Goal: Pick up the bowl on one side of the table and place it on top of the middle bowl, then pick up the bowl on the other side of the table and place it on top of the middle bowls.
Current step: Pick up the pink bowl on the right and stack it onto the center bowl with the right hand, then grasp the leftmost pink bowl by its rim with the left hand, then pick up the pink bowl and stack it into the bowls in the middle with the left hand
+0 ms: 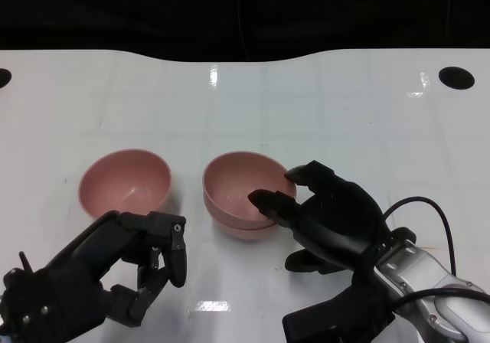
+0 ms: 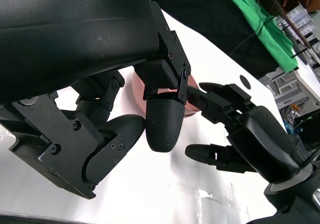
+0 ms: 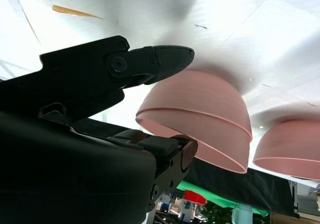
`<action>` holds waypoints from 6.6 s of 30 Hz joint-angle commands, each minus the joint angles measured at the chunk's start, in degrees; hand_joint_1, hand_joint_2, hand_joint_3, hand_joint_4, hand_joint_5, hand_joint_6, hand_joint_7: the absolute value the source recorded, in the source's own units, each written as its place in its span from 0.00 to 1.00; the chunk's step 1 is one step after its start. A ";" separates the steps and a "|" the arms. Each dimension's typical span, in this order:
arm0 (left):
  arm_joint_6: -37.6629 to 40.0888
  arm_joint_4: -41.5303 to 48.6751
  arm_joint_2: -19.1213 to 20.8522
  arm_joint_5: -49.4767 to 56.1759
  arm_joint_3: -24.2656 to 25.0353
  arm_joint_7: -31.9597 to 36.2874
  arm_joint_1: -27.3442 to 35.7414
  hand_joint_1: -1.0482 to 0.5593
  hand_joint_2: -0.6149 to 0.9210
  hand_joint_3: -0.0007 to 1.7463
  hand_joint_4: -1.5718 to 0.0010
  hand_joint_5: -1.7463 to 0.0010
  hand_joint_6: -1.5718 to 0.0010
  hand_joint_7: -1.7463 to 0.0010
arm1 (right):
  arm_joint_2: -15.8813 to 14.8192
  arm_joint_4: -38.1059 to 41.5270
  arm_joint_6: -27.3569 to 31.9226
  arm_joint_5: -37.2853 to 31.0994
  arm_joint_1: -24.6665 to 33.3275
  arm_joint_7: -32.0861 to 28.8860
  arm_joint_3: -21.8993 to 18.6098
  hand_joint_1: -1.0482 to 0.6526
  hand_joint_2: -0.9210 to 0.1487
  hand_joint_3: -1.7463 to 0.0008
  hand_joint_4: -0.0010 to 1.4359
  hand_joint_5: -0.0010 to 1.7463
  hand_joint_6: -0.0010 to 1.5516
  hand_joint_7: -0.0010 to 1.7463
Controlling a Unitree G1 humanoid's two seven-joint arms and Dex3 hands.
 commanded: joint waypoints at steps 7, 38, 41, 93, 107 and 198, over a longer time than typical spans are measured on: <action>0.19 0.00 0.69 -0.84 0.29 -0.43 -0.47 0.57 0.62 0.83 0.43 0.00 0.49 0.09 | -0.01 -0.13 0.24 0.81 -0.21 -1.05 -0.77 0.19 0.00 0.84 0.00 0.27 0.15 0.01; -1.10 0.70 1.11 0.30 0.22 0.04 -0.88 0.56 0.62 0.84 0.43 0.00 0.49 0.08 | -4.04 -7.70 -14.65 11.53 8.49 -14.27 -11.44 0.39 0.03 0.92 0.40 0.72 0.51 0.25; -1.53 1.09 1.01 0.21 0.22 0.07 -0.98 0.56 0.62 0.84 0.43 0.00 0.49 0.08 | -4.58 -9.37 -15.74 12.53 10.10 -14.08 -12.64 0.39 0.04 0.91 0.40 0.74 0.51 0.27; -7.40 -2.87 5.29 16.60 6.24 12.51 -2.04 0.37 1.00 0.02 0.61 0.56 0.51 0.94 | -6.10 -18.17 -18.26 23.15 27.00 -4.12 -25.46 0.56 0.68 0.13 0.67 1.00 0.52 0.91; 7.93 -11.88 9.96 35.46 4.35 11.74 -4.98 0.32 0.97 0.00 0.64 0.83 0.64 1.00 | -6.05 -18.49 -16.74 23.55 27.07 -3.52 -25.87 0.56 0.66 0.15 0.67 1.00 0.52 0.91; -2.53 40.84 11.69 48.13 -26.58 39.24 -35.20 0.51 1.00 0.14 0.48 0.00 0.60 0.03 | -5.31 -20.89 -15.50 23.21 28.29 -1.79 -25.59 0.56 0.69 0.14 0.67 1.00 0.53 0.88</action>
